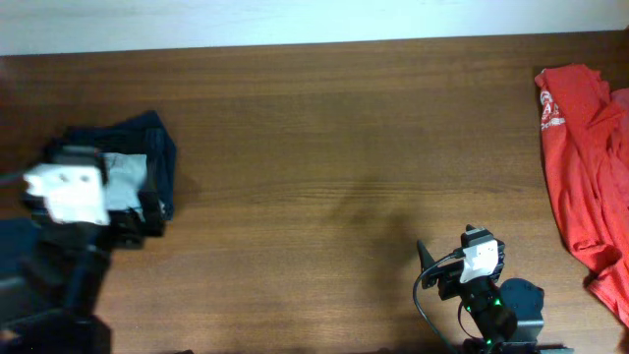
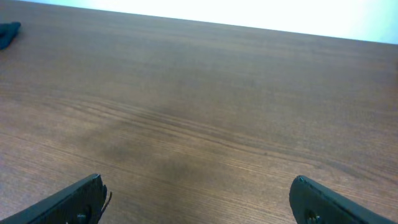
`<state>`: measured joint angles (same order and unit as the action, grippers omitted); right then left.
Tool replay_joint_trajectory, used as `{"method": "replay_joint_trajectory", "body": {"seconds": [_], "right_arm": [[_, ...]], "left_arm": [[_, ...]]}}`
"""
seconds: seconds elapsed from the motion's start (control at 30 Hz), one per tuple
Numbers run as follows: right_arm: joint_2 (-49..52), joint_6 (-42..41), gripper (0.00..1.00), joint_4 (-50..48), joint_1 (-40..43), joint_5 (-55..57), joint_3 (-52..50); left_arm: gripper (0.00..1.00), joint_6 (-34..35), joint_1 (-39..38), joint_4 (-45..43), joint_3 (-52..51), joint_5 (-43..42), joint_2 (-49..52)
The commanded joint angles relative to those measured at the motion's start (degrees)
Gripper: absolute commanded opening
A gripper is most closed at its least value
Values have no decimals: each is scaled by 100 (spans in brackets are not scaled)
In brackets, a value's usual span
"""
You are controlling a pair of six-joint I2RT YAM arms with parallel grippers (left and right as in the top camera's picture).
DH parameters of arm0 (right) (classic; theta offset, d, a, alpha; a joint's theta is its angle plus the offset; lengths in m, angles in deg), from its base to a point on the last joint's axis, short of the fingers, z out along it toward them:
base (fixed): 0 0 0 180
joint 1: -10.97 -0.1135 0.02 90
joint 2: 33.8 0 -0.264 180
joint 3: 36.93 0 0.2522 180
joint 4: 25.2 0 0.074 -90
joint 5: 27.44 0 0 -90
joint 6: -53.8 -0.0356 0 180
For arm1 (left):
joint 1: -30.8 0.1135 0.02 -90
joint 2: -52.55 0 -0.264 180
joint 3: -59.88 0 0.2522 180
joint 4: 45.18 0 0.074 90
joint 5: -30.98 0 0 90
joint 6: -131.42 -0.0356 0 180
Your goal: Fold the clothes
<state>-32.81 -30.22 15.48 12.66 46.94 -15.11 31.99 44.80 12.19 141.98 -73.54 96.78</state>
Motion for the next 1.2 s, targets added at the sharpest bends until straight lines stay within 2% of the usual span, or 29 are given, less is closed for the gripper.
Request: {"method": "replay_joint_trajectory", "body": {"seconds": [0.0, 0.23, 0.37, 0.8, 1.17], "right_arm": [[-35, -68, 99, 11, 22, -44, -35], [-35, -70, 98, 11, 22, -42, -35], [-35, -70, 99, 11, 22, -44, -35], [-35, -68, 99, 11, 22, -44, -35], [-35, -70, 99, 11, 22, -44, -35]], "left_arm": [[99, -57, -157, -603, -1292, -149, -640], [99, -57, -278, -1554, -3209, -424, -1838], [99, -57, -278, -1644, -4266, -420, -2903], [99, -55, -415, -1755, -5545, -337, -4411], [99, -55, -1080, -2520, -6262, 437, -4393]]}}
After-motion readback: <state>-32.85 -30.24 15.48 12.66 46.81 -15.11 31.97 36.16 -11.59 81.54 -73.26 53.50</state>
